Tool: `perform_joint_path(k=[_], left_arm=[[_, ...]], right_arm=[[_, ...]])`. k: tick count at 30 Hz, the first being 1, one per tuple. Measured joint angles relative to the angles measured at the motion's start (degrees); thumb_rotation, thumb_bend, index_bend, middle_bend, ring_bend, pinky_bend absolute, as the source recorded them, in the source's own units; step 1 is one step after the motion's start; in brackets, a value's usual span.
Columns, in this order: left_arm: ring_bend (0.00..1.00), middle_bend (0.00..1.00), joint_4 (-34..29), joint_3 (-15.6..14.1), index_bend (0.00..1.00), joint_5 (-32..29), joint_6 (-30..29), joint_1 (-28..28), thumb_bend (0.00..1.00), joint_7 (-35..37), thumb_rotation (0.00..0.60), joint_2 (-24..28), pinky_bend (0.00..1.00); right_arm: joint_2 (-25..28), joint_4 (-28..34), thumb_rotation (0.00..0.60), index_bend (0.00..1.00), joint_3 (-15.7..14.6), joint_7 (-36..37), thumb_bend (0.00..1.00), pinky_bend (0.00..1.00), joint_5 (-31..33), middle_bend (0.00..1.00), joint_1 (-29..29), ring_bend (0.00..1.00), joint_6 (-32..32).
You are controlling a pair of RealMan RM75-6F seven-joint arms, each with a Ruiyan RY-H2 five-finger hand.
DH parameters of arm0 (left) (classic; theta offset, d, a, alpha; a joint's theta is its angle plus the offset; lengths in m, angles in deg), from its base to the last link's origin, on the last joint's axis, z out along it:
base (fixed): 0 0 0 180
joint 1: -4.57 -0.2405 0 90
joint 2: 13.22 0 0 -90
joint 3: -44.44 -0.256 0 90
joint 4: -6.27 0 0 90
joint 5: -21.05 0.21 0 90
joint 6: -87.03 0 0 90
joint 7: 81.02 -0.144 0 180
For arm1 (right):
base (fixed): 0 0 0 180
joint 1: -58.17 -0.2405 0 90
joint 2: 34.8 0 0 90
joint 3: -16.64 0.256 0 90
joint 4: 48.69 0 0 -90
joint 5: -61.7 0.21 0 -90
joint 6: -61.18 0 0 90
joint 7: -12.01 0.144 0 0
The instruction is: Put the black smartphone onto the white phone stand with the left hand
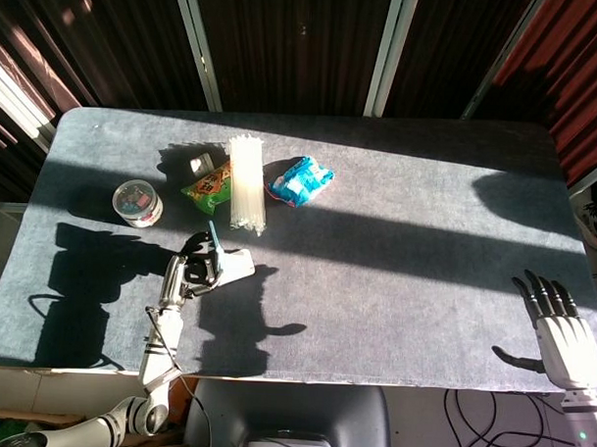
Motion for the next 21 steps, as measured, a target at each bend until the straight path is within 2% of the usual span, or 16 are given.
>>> perform_joint_path(k=[21], left_arm=[[0.67, 1.0, 10.79, -0.35, 0.85, 1.85, -1.99, 1.02, 0.51, 6.8, 0.6, -5.44, 0.2]], right_arm=[[0.33, -0.03, 0.6, 0.0, -0.05, 0.62, 0.18, 0.0, -0.2, 0.0, 0.31, 0.0, 0.45]])
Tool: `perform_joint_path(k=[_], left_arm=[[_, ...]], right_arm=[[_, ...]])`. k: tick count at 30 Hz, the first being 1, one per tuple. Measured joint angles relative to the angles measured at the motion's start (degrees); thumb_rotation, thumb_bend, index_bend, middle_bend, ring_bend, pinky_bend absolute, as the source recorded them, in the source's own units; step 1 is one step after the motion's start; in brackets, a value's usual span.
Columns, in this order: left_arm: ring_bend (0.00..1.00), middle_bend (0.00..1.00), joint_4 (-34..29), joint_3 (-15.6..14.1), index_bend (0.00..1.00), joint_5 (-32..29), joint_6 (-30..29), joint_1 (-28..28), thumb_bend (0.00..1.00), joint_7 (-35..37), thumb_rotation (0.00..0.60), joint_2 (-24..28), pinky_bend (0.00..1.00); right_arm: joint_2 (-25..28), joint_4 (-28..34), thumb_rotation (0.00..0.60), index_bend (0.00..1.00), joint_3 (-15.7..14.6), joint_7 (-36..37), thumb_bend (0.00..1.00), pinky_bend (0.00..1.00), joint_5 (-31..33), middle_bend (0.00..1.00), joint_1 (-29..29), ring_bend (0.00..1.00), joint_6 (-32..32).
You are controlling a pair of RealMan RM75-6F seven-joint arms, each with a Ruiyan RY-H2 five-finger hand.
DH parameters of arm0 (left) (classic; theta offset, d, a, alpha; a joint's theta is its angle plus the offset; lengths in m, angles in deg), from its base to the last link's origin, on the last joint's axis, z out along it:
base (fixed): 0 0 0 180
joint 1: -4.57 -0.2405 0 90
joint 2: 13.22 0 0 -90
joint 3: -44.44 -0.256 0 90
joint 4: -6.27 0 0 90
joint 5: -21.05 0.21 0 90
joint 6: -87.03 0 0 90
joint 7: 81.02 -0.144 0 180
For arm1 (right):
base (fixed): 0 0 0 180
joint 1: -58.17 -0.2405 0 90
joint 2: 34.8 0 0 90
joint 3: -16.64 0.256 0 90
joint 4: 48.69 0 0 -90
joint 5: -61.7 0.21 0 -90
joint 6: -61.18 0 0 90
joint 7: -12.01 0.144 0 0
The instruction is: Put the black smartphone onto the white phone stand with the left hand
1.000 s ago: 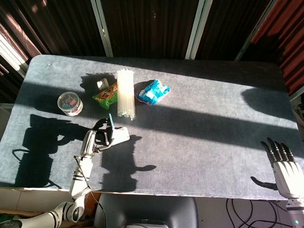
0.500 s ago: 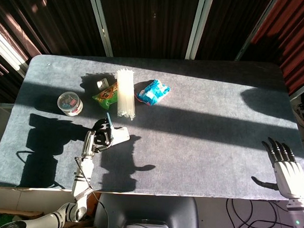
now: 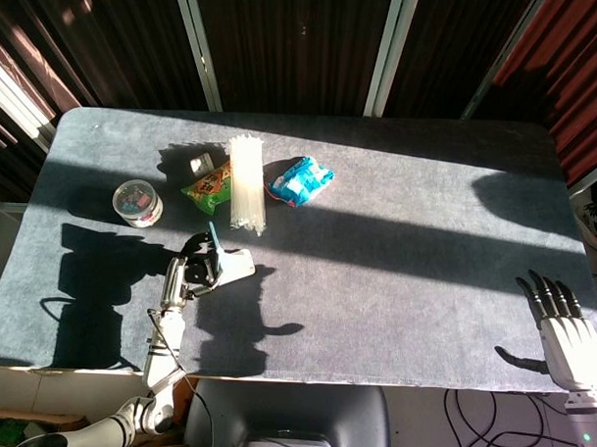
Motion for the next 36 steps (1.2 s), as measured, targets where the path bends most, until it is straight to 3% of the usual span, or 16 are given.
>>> perform_joint_path(k=[8, 12, 19, 36], left_arm=[[0.66, 1.0, 2.07, -0.01, 0.85, -0.26, 1.01, 0.39, 0.51, 1.37, 0.6, -0.88, 0.2], [0.62, 0.99, 2.36, -0.34, 0.78, -0.1, 1.31, 0.39, 0.46, 1.72, 0.6, -0.89, 0.17], [0.46, 0.82, 2.23, -1.04, 0.6, 0.1, 2.33, 0.34, 0.38, 1.86, 0.6, -0.56, 0.12], [0.3, 0.55, -0.47, -1.48, 0.38, 0.43, 2.87, 0.0, 0.33, 3.01, 0.6, 0.88, 0.08]], right_arm=[[0.09, -0.01, 0.6, 0.0, 0.03, 0.18, 0.18, 0.0, -0.04, 0.0, 0.09, 0.0, 0.16], [0.08, -0.01, 0.6, 0.0, 0.01, 0.14, 0.18, 0.0, -0.01, 0.0, 0.08, 0.0, 0.06], [0.08, 0.05, 0.6, 0.0, 0.01, 0.01, 0.18, 0.0, -0.01, 0.0, 0.09, 0.0, 0.04], [0.07, 0.06, 0.6, 0.0, 0.06, -0.12, 0.18, 0.0, 0.11, 0.0, 0.1, 0.0, -0.05]])
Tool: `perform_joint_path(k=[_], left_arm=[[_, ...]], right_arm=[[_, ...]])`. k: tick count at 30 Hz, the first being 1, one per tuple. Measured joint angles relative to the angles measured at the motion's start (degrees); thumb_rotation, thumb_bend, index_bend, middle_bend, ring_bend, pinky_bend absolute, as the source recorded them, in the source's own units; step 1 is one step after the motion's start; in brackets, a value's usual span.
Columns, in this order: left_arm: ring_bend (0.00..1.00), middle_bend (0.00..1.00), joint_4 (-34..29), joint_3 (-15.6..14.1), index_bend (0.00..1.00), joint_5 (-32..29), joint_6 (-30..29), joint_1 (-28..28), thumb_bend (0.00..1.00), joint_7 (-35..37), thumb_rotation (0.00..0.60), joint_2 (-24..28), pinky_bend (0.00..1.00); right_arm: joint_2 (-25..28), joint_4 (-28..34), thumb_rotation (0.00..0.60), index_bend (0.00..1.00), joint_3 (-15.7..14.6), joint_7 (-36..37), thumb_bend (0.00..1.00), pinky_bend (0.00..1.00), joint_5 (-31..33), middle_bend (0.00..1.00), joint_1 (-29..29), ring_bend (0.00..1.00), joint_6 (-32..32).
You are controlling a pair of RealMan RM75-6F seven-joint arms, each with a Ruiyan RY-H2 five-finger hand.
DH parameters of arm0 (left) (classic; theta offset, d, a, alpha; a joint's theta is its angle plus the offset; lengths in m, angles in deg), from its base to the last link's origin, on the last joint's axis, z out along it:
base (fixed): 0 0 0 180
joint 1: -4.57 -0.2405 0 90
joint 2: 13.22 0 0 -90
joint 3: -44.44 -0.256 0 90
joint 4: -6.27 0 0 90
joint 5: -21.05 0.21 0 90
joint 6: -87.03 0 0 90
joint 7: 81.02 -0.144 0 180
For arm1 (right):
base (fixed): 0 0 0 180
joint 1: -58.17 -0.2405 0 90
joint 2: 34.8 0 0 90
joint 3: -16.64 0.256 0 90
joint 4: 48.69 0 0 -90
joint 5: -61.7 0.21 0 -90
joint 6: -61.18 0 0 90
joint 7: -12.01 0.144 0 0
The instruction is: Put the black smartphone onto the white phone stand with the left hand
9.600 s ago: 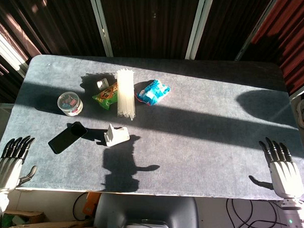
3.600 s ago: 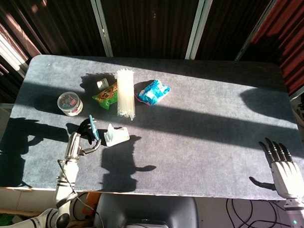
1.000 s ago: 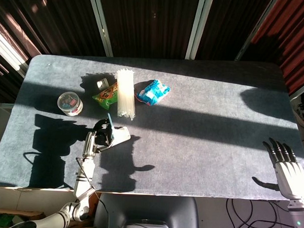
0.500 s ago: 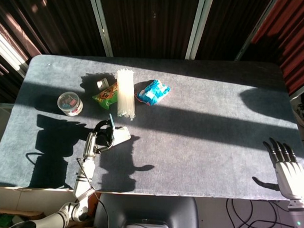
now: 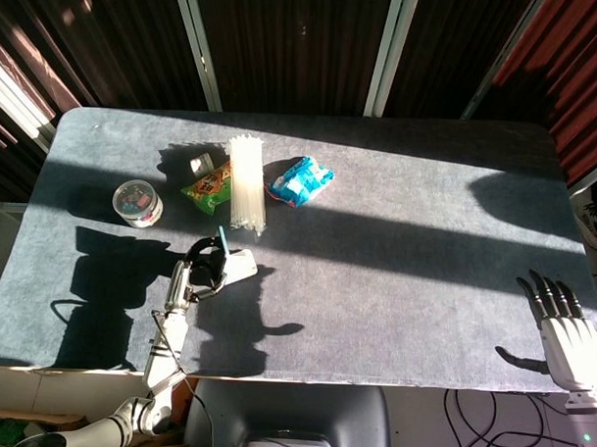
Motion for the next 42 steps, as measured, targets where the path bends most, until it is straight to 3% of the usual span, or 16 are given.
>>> perform_joint_path(k=[9, 19, 24, 36, 42], left_arm=[[0.22, 0.43, -0.63, 0.03, 0.29, 0.07, 0.32, 0.19, 0.31, 0.09, 0.6, 0.36, 0.07], [0.06, 0.16, -2.07, -0.48, 0.03, 0.64, 0.59, 0.3, 0.29, -0.02, 0.6, 1.41, 0.04], [0.0, 0.02, -2.27, -0.87, 0.0, 1.04, 0.48, 0.37, 0.29, -0.63, 0.6, 1.59, 0.02], [0.0, 0.0, -3.62, -1.69, 0.0, 2.91, -2.69, -0.07, 0.28, -0.79, 0.6, 2.62, 0.0], [0.0, 0.0, -6.83, -4.3, 0.0, 6.34, -6.83, -1.82, 0.29, -3.91, 0.6, 7.93, 0.0]], right_arm=[[0.03, 0.02, 0.6, 0.0, 0.02, -0.09, 0.18, 0.0, 0.05, 0.0, 0.03, 0.0, 0.0], [0.11, 0.1, 0.6, 0.0, 0.02, -0.09, 0.18, 0.0, 0.02, 0.0, 0.11, 0.0, 0.16], [0.16, 0.13, 0.6, 0.0, -0.01, -0.03, 0.18, 0.0, -0.02, 0.0, 0.13, 0.0, 0.14], [0.18, 0.1, 0.6, 0.0, -0.09, -0.02, 0.18, 0.0, -0.35, 0.0, 0.25, 0.0, 0.44], [0.44, 0.14, 0.6, 0.0, -0.18, 0.39, 0.18, 0.0, -0.45, 0.0, 0.42, 0.0, 0.65]])
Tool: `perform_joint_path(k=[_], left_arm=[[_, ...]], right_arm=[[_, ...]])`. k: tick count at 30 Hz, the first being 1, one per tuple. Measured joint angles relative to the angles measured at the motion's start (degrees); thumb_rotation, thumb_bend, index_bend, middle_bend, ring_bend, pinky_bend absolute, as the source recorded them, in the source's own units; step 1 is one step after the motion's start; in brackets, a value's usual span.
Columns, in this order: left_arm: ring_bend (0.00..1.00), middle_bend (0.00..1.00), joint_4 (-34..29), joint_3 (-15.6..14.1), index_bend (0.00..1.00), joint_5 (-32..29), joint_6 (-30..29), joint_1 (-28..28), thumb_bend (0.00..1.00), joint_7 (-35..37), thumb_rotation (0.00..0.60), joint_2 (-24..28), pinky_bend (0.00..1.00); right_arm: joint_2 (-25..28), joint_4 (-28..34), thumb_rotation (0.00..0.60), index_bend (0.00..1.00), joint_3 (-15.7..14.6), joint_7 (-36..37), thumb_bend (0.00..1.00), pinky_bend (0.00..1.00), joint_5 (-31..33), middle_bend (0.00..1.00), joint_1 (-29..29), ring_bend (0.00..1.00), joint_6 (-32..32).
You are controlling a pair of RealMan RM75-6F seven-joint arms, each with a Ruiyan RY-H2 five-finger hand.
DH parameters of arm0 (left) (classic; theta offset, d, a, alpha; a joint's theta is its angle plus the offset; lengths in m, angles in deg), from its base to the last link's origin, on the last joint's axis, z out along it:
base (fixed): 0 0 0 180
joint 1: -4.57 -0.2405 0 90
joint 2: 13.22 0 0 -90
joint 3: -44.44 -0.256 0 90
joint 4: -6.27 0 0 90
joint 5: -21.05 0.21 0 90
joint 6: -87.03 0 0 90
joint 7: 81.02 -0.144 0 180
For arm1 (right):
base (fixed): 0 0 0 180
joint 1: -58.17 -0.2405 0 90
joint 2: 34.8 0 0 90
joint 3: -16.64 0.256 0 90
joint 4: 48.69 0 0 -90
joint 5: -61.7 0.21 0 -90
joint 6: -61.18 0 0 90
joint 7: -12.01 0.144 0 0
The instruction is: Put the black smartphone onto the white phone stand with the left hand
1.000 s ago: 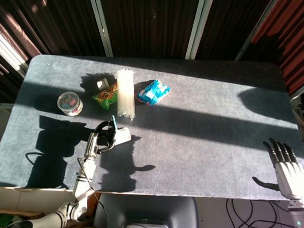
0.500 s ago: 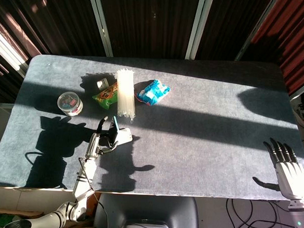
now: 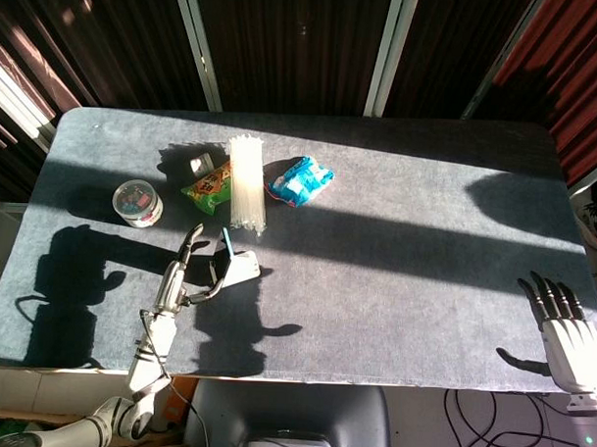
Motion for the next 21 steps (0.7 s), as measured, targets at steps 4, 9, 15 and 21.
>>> perform_joint_path(k=[4, 9, 15, 21], left_arm=[[0.0, 0.0, -2.82, -2.2, 0.0, 1.67, -1.4, -1.82, 0.33, -5.9, 0.6, 7.6, 0.0], [0.0, 0.0, -9.35, -5.29, 0.0, 1.95, -1.84, -5.3, 0.34, -21.14, 0.6, 19.05, 0.0], [0.0, 0.0, -20.33, -8.27, 0.0, -0.1, -3.98, -11.07, 0.35, -45.02, 0.6, 28.68, 0.0], [0.0, 0.0, -30.84, -9.79, 0.0, -2.63, -6.38, -15.9, 0.35, -60.38, 0.6, 35.02, 0.0]], right_arm=[[-0.12, 0.03, 0.6, 0.0, -0.07, -0.55, 0.18, 0.0, 0.08, 0.0, 0.01, 0.0, -0.18], [-0.77, 0.26, 0.6, 0.0, -0.22, -2.78, 0.18, 0.0, 0.17, 0.0, -0.23, 0.0, -0.82], [-1.85, 0.91, 0.6, 0.0, -0.3, -6.42, 0.18, 0.0, 0.63, 0.0, -0.54, 0.0, -1.56], [-2.53, 1.2, 0.6, 0.0, -0.31, -7.76, 0.18, 0.0, 0.43, 0.0, -0.61, 0.0, -1.32]])
